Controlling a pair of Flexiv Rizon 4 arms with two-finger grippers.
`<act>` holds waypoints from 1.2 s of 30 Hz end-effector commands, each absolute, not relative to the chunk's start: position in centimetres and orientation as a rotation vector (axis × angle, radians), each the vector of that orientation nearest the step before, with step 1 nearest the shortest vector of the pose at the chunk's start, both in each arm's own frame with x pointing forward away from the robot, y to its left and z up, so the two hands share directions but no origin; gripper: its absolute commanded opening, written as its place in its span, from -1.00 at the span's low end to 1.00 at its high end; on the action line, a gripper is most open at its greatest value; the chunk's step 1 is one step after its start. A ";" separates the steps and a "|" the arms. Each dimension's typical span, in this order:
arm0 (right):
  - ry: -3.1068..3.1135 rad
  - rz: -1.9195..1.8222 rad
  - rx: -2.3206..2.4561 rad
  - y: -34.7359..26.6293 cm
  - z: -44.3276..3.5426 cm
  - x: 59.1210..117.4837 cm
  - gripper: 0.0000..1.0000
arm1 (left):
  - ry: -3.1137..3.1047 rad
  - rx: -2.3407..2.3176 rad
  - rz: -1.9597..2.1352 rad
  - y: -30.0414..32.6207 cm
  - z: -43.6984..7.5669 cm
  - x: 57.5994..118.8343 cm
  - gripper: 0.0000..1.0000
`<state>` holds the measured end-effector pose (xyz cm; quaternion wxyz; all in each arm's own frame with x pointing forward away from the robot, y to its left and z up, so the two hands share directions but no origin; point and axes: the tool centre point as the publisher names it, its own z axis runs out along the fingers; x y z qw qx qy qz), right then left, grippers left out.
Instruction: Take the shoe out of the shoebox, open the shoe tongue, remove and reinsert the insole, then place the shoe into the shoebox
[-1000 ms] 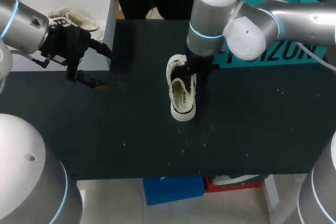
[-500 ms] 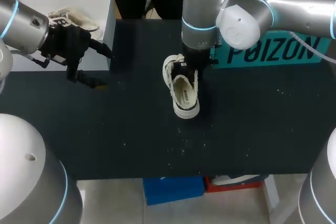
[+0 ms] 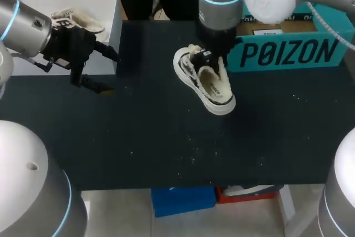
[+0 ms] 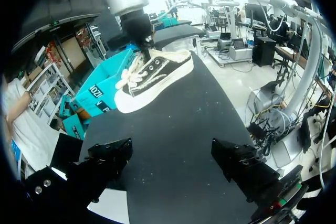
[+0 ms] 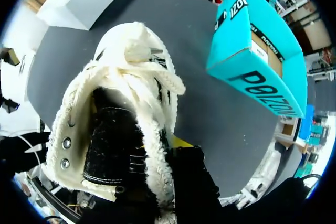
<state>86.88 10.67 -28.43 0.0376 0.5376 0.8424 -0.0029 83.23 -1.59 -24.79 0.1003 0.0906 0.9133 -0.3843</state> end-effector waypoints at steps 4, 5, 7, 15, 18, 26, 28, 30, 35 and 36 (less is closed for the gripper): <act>2.983 0.027 0.898 8.3 -17.9 85.2 -1.00 | 2.695 0.268 -1.133 -1.6 -24.9 83.2 1.00; 2.983 0.027 0.898 8.3 -17.9 85.2 -1.00 | 2.695 0.268 -1.133 -1.6 -24.9 83.2 1.00; 2.983 0.027 0.898 8.3 -17.9 85.2 -1.00 | 2.695 0.268 -1.133 -1.6 -24.9 83.2 1.00; 2.983 0.027 0.898 8.3 -17.9 85.2 -1.00 | 2.695 0.268 -1.133 -1.6 -24.9 83.2 1.00; 2.983 0.027 0.898 8.3 -17.9 85.2 -1.00 | 2.695 0.268 -1.133 -1.6 -24.9 83.2 1.00; 2.969 -0.005 0.757 6.3 -17.4 86.4 -1.00 | 2.695 0.268 -1.133 -1.6 -24.9 83.2 1.00; 2.975 -0.022 0.673 5.1 -17.2 87.1 -1.00 | 2.695 0.268 -1.133 -1.6 -24.9 83.2 1.00; 2.980 -0.019 0.593 3.7 -17.1 88.0 -1.00 | 2.695 0.268 -1.133 -1.6 -24.9 83.2 1.00; 3.011 -0.088 0.455 -0.8 -17.0 90.8 -1.00 | 2.695 0.268 -1.133 -1.6 -24.9 83.2 1.00; 3.016 -0.102 0.431 -1.7 -17.0 91.4 -1.00 | 2.695 0.268 -1.133 -1.6 -24.9 83.2 1.00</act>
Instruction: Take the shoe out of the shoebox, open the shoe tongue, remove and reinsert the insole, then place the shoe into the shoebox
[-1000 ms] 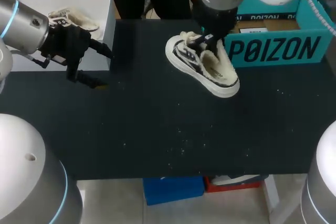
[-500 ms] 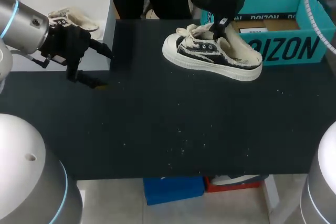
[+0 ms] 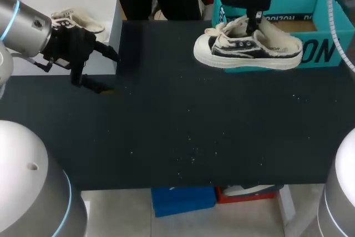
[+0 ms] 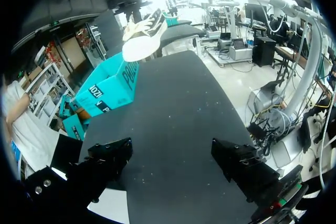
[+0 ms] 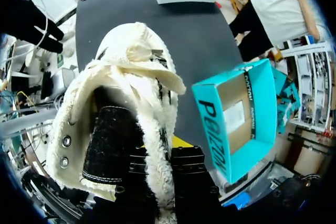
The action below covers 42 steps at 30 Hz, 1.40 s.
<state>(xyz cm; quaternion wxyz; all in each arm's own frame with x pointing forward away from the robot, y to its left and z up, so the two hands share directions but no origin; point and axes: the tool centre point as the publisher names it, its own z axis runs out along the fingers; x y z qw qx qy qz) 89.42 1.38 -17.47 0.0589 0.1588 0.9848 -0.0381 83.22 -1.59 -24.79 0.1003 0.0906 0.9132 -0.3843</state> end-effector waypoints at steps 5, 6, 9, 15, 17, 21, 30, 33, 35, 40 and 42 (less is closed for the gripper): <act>3.014 -0.129 0.346 -6.4 -17.0 95.9 -1.00 | 2.695 0.268 -1.133 -1.6 -24.9 83.2 1.00; 3.011 -0.128 0.323 -7.2 -17.0 96.9 -1.00 | 2.695 0.268 -1.133 -1.6 -24.9 83.2 1.00; 3.003 -0.145 0.275 -9.2 -17.2 99.9 -1.00 | 2.695 0.268 -1.133 -1.6 -24.9 83.2 1.00; 2.991 -0.160 0.185 -12.3 -17.9 105.9 -1.00 | 2.695 0.268 -1.133 -1.6 -24.9 83.2 1.00; 2.990 -0.161 0.175 -13.2 -18.2 107.7 -1.00 | 2.695 0.268 -1.133 -1.6 -24.9 83.2 1.00; 2.986 -0.163 0.149 -14.4 -18.8 110.7 -1.00 | 2.695 0.268 -1.133 -1.6 -24.9 83.2 1.00; 2.963 -0.109 0.139 -14.8 -20.8 115.7 -1.00 | 2.695 0.268 -1.133 -1.6 -24.9 83.2 1.00; 2.964 -0.076 0.149 -14.7 -21.7 116.4 -1.00 | 2.695 0.268 -1.133 -1.6 -24.9 83.2 1.00; 2.964 -0.057 0.160 -14.6 -22.5 116.6 -1.00 | 2.695 0.268 -1.133 -1.6 -24.9 83.2 1.00; 2.972 -0.023 0.160 -14.3 -24.6 116.6 -1.00 | 2.695 0.268 -1.133 -1.6 -24.9 83.2 1.00; 2.975 -0.018 0.154 -14.3 -25.5 116.4 -1.00 | 2.695 0.268 -1.133 -1.6 -24.9 83.2 1.00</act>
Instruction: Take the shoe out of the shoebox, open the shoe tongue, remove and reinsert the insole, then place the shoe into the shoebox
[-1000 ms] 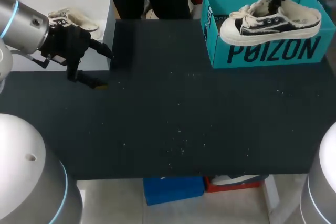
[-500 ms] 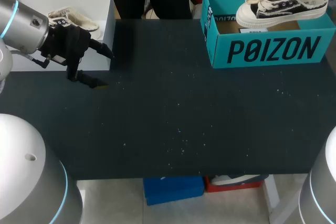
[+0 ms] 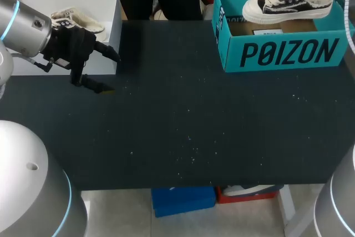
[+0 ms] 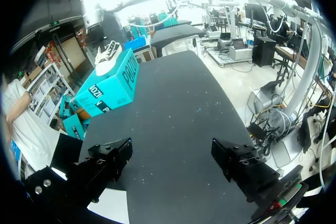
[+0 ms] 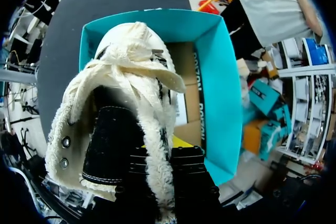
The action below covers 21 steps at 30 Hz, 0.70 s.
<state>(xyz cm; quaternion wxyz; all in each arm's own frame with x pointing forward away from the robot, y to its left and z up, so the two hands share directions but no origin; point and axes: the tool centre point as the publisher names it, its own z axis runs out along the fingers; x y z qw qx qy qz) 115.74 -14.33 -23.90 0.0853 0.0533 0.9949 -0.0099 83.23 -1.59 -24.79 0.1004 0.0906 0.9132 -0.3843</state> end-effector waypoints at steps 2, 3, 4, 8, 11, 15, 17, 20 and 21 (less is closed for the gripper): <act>2.981 -0.009 0.147 -14.3 -26.3 116.2 -1.00 | 2.695 0.268 -1.133 -1.6 -24.9 83.2 1.00; 2.982 -0.003 0.147 -14.3 -26.7 116.1 -1.00 | 2.695 0.268 -1.133 -1.6 -24.9 83.2 1.00; 2.990 0.001 0.146 -14.3 -27.1 116.0 -1.00 | 2.695 0.268 -1.133 -1.6 -24.9 83.2 1.00; 2.999 0.035 0.140 -14.2 -28.5 115.8 -1.00 | 2.695 0.268 -1.133 -1.6 -24.9 83.2 1.00; 3.006 0.055 0.131 -14.1 -29.6 115.7 -1.00 | 2.695 0.268 -1.133 -1.6 -24.9 83.2 1.00; 3.018 0.067 0.126 -14.1 -30.8 115.8 -1.00 | 2.695 0.268 -1.133 -1.6 -24.9 83.2 1.00; 3.021 0.071 0.125 -14.1 -31.3 115.9 -1.00 | 2.695 0.268 -1.133 -1.6 -24.9 83.2 1.00; 3.036 0.075 0.120 -14.1 -32.2 115.9 -1.00 | 2.695 0.268 -1.133 -1.6 -24.9 83.2 1.00; 3.040 0.078 0.120 -14.1 -32.5 115.9 -1.00 | 2.695 0.268 -1.133 -1.6 -24.9 83.2 1.00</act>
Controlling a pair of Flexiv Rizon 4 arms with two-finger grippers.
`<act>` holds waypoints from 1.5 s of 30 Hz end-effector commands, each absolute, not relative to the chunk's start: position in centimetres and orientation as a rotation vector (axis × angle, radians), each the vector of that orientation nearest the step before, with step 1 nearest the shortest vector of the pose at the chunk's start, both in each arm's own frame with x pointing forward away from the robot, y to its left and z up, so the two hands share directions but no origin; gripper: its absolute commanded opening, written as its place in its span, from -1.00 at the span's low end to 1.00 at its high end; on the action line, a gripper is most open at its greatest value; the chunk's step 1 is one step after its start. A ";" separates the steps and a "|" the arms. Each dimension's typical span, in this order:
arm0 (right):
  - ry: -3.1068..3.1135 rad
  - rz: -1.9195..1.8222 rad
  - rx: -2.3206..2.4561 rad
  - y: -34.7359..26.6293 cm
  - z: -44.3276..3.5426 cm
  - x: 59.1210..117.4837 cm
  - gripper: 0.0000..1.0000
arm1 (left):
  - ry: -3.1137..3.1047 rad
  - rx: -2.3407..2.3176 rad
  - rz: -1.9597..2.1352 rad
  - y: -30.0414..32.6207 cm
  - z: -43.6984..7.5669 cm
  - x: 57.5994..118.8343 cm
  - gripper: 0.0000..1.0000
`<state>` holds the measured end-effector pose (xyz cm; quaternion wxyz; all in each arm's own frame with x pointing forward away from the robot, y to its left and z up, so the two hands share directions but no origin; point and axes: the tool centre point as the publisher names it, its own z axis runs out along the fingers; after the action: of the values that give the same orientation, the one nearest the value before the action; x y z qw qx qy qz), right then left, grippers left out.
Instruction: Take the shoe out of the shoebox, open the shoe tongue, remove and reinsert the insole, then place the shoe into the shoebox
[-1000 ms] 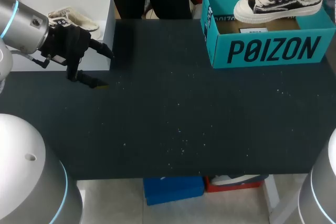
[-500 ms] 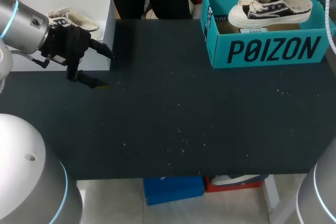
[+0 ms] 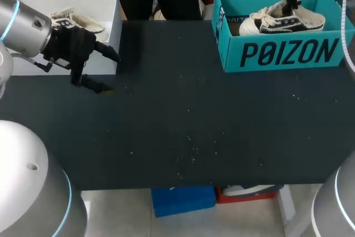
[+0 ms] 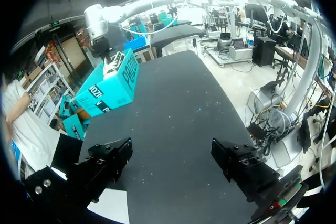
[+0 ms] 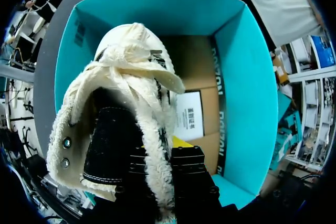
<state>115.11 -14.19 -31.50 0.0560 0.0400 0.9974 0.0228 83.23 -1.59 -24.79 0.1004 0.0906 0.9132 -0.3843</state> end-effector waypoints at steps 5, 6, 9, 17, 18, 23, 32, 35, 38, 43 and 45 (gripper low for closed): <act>3.064 0.074 0.117 -14.1 -34.1 115.9 -1.00 | 2.695 0.268 -1.133 -1.6 -24.9 83.2 1.00; 3.067 0.076 0.118 -14.1 -34.4 116.0 -1.00 | 2.695 0.268 -1.133 -1.6 -24.9 83.2 1.00; 3.076 0.073 0.119 -14.1 -35.3 116.1 -1.00 | 2.695 0.268 -1.133 -1.6 -24.9 83.2 1.00; 3.115 0.021 0.134 -14.4 -37.4 116.2 -1.00 | 2.695 0.268 -1.133 -1.6 -24.9 83.2 1.00; 3.114 0.023 0.144 -14.5 -37.6 116.3 -1.00 | 2.695 0.268 -1.133 -1.6 -24.9 83.2 1.00; 3.121 0.010 0.157 -14.5 -38.1 116.6 -0.91 | 2.695 0.268 -1.133 -1.6 -24.9 83.2 1.00; 3.125 0.019 0.174 -14.4 -38.1 116.5 -0.53 | 2.695 0.268 -1.133 -1.6 -24.9 83.2 1.00; 3.115 0.009 0.200 -14.5 -37.4 116.3 -0.57 | 2.695 0.268 -1.133 -1.6 -24.9 83.2 1.00; 3.099 -0.005 0.214 -14.7 -36.1 116.0 -0.55 | 2.695 0.268 -1.133 -1.6 -24.9 83.2 1.00; 3.058 -0.049 0.252 -15.4 -32.6 114.9 -0.47 | 2.695 0.268 -1.133 -1.6 -24.9 83.2 1.00; 3.045 -0.043 0.266 -15.5 -31.3 114.3 -0.33 | 2.695 0.268 -1.133 -1.6 -24.9 83.2 1.00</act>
<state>116.89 -15.43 -34.62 0.0244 0.0857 0.9960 -0.0118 83.23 -1.59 -24.79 0.1004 0.0906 0.9132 -0.3843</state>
